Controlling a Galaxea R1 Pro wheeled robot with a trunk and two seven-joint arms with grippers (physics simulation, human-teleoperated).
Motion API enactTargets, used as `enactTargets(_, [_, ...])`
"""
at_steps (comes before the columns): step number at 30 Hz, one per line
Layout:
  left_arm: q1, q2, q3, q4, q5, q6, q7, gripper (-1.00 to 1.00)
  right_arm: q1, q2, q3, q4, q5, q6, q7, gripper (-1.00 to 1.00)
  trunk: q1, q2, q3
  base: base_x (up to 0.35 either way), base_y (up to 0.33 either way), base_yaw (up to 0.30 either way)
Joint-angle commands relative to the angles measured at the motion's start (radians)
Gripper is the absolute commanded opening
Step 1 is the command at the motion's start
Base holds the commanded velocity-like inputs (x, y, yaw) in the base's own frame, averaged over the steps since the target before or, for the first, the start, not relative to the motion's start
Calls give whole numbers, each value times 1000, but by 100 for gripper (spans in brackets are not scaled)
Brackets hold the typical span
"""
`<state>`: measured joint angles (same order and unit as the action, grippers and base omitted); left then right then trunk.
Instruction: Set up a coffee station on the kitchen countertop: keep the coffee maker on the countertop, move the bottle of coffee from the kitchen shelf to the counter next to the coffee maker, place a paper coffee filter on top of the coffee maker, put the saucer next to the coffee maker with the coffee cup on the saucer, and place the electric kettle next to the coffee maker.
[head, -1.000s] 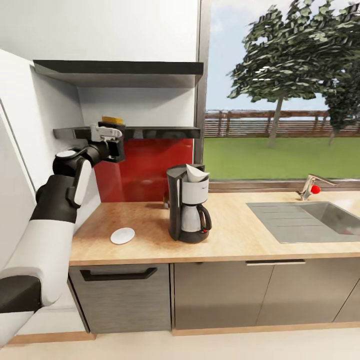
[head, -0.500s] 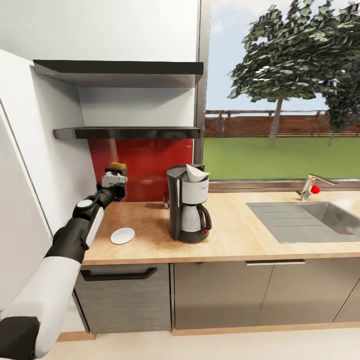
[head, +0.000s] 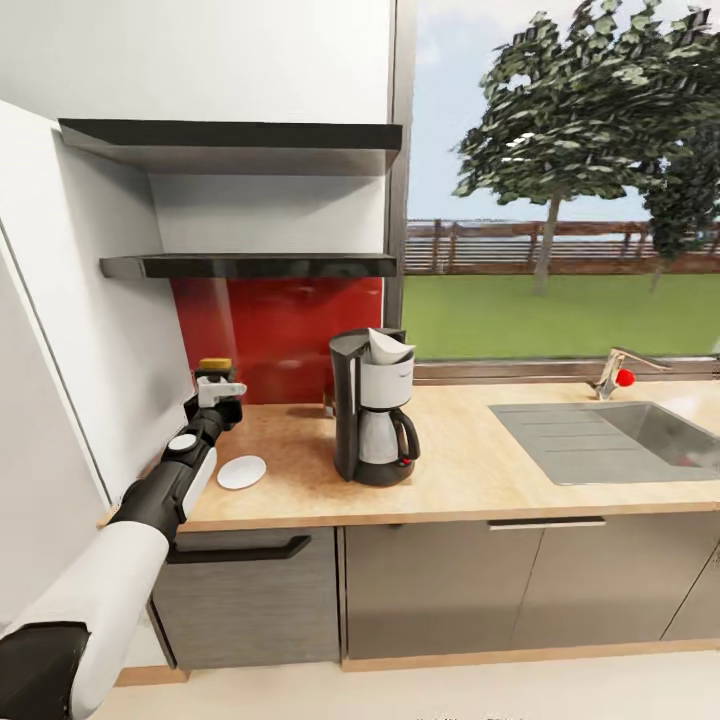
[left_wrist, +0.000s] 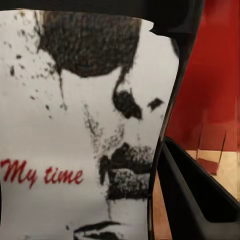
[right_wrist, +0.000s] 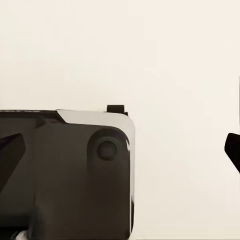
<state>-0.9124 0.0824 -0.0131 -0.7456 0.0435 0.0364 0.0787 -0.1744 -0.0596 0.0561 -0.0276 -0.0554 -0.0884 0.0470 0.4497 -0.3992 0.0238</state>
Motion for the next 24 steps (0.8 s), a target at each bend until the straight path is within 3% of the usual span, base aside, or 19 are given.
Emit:
enactTargets(1, [7,0,-2,4,5,3,2,-100,-1,-2,5,1,-6,-4,4,100,0,-1,0,0,0,-259])
enactTargets(7, [23,0,-2,9,18,-12,1,-100,0,-3,6,2,-5,-3,0,100,0,-1,0,27,0,-286])
enactTargets(12, [26,1,-2,32,19,-50,-1,-100,0,-3,6,2,-4,-2,-1,100,0,-1,0,226,0,-277])
enactTargets(17, [27,1,-2,73,19,-65,-2,-100,0,2,11,-1,-2,-2,-1,100,0,-1,0,311,0,-51])
enactTargets(20, [34,0,-2,130,18,-128,-4,-100,0,4,11,0,-1,-2,-1,100,0,-1,0,179,0,-4])
enactTargets(24, [38,-2,-3,189,19,-165,-5,-100,0,1,11,1,-1,-2,-1,100,0,-1,0,43,0,-1])
